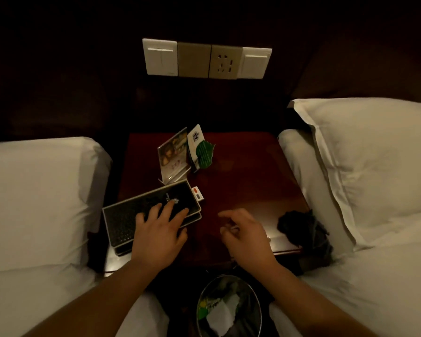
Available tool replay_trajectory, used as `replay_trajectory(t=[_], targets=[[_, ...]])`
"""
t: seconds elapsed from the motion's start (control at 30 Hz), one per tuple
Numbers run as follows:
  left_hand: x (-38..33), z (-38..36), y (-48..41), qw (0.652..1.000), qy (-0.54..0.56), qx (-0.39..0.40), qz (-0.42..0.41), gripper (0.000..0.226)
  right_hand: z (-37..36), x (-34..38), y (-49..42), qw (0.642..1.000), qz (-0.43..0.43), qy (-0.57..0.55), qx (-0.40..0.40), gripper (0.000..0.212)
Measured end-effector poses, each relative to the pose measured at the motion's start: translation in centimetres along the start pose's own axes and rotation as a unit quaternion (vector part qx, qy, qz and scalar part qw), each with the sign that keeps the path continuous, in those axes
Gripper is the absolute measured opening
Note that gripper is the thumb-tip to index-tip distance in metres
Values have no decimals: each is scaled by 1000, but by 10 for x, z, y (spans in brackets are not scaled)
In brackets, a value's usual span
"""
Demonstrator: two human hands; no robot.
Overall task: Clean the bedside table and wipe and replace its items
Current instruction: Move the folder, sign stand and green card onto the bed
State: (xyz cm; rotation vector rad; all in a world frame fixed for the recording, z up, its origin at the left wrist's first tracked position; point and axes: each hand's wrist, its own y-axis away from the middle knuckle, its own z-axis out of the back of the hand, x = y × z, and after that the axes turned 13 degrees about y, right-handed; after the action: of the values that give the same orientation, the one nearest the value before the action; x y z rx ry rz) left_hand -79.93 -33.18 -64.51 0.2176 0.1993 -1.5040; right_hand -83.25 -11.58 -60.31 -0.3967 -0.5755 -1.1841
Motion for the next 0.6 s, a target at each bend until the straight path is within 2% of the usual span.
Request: replay_trajectory(t=[0.1, 0.2, 0.3, 0.4, 0.5, 0.6], targets=[[14, 17, -11, 999, 28, 2, -24, 59, 4, 5, -16, 1000, 9, 13, -3, 31], [41, 29, -23, 999, 21, 31, 18, 86, 4, 4, -31, 1000, 17, 26, -2, 30], [71, 35, -36, 992, 28, 102, 66, 109, 1, -4, -48, 999, 17, 36, 0, 30], [83, 33, -41, 989, 11, 136, 53, 114, -2, -10, -71, 1000, -8, 21, 0, 33], [78, 27, -37, 992, -7, 115, 48, 114, -5, -11, -101, 999, -47, 4, 2, 38], [60, 22, -23, 992, -1, 97, 81, 115, -5, -10, -136, 996, -89, -27, 10, 51]])
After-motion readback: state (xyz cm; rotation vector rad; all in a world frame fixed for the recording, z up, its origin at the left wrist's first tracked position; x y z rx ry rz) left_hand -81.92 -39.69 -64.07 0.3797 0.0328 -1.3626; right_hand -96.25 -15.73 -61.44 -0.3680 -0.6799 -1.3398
